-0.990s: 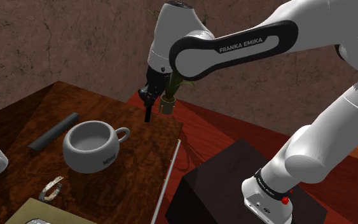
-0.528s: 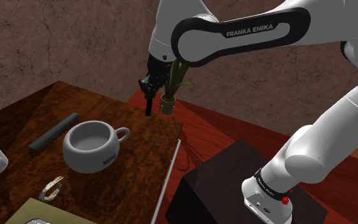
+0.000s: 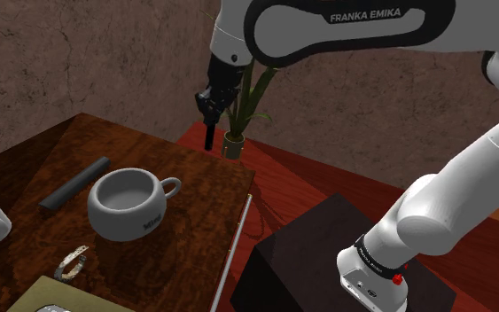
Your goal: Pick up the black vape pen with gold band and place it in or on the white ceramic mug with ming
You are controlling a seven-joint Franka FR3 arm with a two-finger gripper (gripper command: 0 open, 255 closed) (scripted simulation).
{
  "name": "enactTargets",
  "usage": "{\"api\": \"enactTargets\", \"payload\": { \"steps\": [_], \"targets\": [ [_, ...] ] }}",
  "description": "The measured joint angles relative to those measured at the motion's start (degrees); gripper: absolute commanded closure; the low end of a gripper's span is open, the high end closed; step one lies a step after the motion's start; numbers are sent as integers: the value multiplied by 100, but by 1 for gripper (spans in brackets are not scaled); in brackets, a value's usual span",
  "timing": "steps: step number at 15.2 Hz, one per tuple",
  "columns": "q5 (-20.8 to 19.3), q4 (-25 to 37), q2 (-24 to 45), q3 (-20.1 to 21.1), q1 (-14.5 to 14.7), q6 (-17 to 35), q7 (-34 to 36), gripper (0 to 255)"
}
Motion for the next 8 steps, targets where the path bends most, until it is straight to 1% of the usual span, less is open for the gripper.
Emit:
{"api": "enactTargets", "payload": {
  "steps": [8],
  "targets": [
    [4, 583, -15, -15, -10, -597, -14, 255]
  ]
}}
